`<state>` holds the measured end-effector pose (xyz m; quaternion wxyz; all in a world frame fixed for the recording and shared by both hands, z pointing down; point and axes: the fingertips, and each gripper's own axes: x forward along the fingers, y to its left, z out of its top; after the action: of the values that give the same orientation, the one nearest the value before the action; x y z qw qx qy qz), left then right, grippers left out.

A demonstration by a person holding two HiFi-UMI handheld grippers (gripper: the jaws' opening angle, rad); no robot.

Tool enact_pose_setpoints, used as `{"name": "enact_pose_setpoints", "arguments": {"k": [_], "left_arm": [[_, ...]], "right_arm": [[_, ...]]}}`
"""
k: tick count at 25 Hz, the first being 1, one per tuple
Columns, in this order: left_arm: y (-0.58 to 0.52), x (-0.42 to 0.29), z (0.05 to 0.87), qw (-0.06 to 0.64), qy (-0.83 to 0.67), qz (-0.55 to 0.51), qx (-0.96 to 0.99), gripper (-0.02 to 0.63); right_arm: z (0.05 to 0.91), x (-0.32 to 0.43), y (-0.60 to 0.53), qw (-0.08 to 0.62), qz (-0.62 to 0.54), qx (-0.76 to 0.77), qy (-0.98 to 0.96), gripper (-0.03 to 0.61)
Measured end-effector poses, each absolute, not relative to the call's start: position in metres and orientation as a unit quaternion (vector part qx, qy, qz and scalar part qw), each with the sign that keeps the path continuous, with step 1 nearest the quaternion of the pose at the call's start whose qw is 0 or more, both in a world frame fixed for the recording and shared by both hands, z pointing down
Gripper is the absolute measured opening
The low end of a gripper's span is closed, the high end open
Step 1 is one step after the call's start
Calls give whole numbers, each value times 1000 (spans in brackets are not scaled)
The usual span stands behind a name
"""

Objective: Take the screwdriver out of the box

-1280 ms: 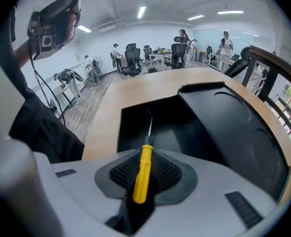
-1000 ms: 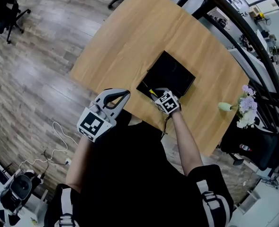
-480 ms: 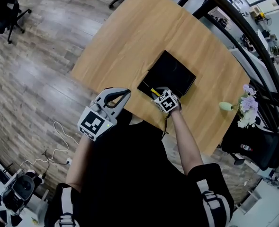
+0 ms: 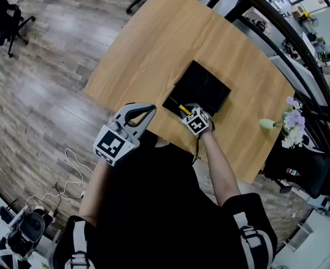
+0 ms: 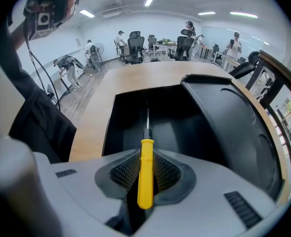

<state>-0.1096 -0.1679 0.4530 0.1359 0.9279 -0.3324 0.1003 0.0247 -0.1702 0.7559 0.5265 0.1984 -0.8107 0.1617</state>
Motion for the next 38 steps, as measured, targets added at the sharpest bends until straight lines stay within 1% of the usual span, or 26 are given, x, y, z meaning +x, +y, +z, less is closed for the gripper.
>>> {"name": "enact_pose_setpoints", "arguments": {"k": [8,17,29,38], "left_arm": [[-169,-102,449,129,-315,97,935,21],[-173,-88,443,119,-283,94,947,21],[-172,-63,439,106,-238,88,961,21],[-173,-54,445,114,-206,89,968,21]], "right_arm": [[746,29,-171,518,148,234,-809,87],[720,42,-179,477,165,305,-808,87],[680,64,-179,438,150,369,-806,87],[638,71,-180,354,183,425,-813,87]]}}
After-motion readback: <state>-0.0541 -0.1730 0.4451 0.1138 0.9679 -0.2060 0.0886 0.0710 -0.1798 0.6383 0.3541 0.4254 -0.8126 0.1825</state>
